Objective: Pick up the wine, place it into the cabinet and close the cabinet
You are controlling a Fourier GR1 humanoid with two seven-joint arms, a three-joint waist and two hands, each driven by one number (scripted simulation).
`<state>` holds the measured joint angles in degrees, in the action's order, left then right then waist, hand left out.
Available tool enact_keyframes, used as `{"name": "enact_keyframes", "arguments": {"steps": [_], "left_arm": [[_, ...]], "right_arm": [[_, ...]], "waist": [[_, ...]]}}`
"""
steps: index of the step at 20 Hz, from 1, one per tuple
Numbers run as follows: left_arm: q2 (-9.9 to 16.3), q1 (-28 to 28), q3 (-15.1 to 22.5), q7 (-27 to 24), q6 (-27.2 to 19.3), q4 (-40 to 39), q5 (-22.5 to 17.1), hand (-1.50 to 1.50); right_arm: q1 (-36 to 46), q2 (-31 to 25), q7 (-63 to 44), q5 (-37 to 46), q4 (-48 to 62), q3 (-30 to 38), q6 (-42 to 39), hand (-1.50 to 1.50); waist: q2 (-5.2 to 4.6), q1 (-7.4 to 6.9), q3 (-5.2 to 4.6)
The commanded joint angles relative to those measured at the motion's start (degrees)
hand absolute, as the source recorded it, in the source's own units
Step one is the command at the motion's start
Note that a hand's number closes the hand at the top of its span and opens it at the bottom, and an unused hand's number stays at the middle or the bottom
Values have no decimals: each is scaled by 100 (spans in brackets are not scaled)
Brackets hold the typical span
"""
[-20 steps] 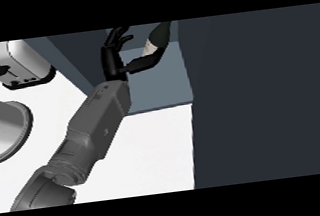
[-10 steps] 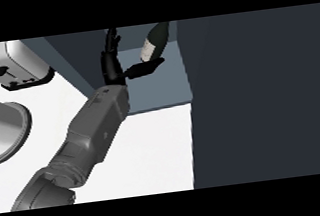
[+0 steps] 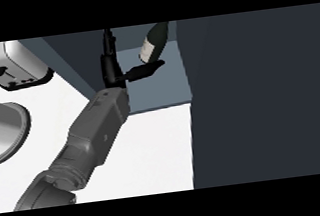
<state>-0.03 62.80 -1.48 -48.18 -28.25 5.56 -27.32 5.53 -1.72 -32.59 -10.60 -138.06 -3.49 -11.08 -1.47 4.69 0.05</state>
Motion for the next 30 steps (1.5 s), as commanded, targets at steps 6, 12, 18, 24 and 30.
{"name": "enact_keyframes", "arguments": {"steps": [6, 12, 18, 24, 30], "left_arm": [[50, -106, -19, -120, 540, 28, 70, -150], [26, -373, 43, -259, 994, 33, 129, -150], [2, -531, 77, -392, 1167, 69, -76, -150], [2, -521, 173, -299, 1312, 262, -436, -150], [2, -780, 876, -65, 1234, 802, -972, -150]], "right_arm": [[-20, -128, -458, -325, -543, 76, 65, -150], [-243, -17, -205, -263, -431, 18, 65, -150], [-198, 43, -163, -48, -375, -326, 29, -150], [-138, 64, -504, 43, -709, -480, 277, -150], [112, -38, -553, -1, -390, -251, 328, -150]], "waist": [[19, -64, -15], [43, -146, -11], [50, -50, -12], [89, -53, -14], [121, -90, -11]]}}
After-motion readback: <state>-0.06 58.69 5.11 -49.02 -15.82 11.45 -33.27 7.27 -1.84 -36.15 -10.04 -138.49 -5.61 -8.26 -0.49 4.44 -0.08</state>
